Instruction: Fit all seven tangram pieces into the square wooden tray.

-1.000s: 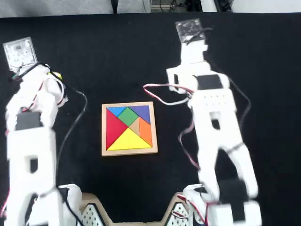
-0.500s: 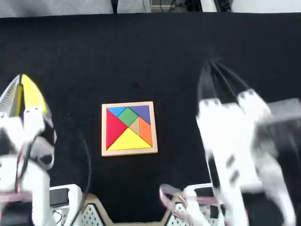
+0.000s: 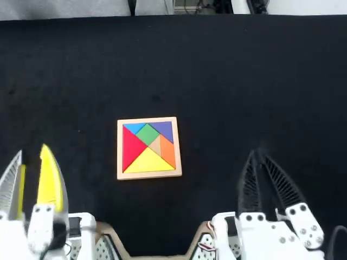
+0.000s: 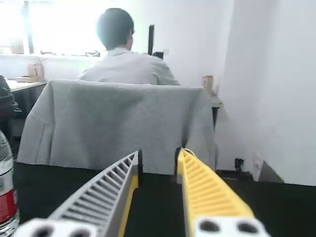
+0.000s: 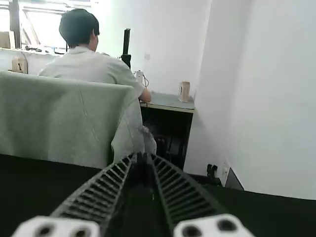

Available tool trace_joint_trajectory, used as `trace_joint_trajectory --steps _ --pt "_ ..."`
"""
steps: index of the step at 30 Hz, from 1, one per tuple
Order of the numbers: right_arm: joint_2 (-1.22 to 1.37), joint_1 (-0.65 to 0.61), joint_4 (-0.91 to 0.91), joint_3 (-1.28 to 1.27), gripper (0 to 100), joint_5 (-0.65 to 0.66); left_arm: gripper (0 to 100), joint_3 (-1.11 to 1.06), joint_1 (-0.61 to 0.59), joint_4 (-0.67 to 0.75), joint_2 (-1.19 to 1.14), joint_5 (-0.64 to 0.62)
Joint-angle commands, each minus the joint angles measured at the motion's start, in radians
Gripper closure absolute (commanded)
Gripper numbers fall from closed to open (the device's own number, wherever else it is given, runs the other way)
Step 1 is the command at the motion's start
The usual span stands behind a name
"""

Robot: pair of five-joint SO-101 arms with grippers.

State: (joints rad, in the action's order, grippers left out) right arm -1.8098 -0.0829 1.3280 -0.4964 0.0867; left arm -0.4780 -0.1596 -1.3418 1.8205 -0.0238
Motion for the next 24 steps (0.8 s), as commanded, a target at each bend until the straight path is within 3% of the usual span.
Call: trace_joint_trajectory --steps 1,6,10,16,20,24 --pt "-0.082 0.017 -0.017 0.067 98.6 0.002 81 0.044 0.111 -0.031 0.000 -0.031" --pt "-0.082 0.017 -0.023 0.125 98.6 0.002 84 -0.174 0.143 -0.023 0.003 -0.025" --pt "-0.082 0.017 0.021 0.120 98.6 0.002 85 -0.394 0.074 -0.008 0.008 -0.031" --pt "-0.082 0.017 0.212 0.179 98.6 0.002 85 -0.311 -0.047 -0.241 0.008 -0.025" --pt "-0.082 0.017 0.238 0.183 98.6 0.002 85 -0.415 -0.071 -0.196 0.008 0.034" --pt "-0.082 0.017 0.203 0.071 98.6 0.002 85 -0.647 -0.071 0.009 0.008 0.087"
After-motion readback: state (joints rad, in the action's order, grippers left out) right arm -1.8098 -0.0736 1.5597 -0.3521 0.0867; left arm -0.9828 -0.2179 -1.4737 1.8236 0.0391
